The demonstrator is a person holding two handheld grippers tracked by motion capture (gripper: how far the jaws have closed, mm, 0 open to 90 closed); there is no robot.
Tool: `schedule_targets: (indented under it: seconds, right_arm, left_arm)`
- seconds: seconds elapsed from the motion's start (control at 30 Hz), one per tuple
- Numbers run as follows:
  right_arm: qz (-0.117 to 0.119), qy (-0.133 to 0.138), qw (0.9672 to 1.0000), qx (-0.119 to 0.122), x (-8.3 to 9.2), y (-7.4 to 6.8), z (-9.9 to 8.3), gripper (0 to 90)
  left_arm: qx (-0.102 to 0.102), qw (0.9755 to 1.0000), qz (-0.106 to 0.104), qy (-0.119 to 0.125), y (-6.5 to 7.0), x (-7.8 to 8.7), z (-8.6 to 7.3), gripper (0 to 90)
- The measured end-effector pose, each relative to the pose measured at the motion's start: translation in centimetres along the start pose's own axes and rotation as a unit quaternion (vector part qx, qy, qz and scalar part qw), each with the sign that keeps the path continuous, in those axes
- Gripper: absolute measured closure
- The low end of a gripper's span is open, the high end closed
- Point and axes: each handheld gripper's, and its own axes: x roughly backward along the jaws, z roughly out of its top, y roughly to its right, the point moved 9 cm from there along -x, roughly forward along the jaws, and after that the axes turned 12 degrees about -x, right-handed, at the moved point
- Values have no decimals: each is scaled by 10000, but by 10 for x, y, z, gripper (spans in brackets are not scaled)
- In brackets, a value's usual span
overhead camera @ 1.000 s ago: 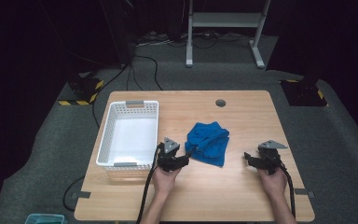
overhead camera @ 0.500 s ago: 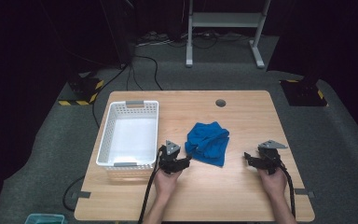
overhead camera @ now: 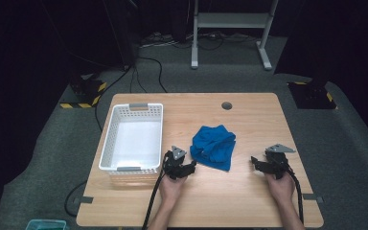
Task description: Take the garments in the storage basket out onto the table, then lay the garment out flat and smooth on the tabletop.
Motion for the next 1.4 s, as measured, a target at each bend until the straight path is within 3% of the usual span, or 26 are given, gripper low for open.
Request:
schedule_targets:
  seconds: [0.3, 0.43, 0.67, 1.03, 1.27, 1.3, 1.4]
  right_arm:
    - [-1, 0, 10000, -5, 0, 0, 0, 304]
    - [2, 2, 10000, 0, 0, 0, 0, 306]
    - [21, -1, 10000, 8, 0, -1, 0, 310]
    - [23, -30, 10000, 14, -1, -3, 0, 270]
    - [230, -172, 9993, 229, 0, -18, -2, 337]
    - [282, -158, 9988, 367, -1, -26, -2, 351]
    - [375, -169, 9981, 461, -4, -38, -2, 358]
  left_arm:
    - [-52, 9998, 124, -126, -2, -8, -1, 422]
    - [-204, 9993, 206, -226, -2, -11, 0, 420]
    - [-22, 9996, 181, -218, -6, -12, 0, 402]
    - [-8, 9998, 24, -192, -5, -13, 1, 374]
    - [-102, 9998, -100, -109, 3, -17, 12, 392]
    - [-130, 9998, -103, -78, 3, -18, 16, 399]
    - [-160, 9997, -118, -135, 3, -22, 19, 413]
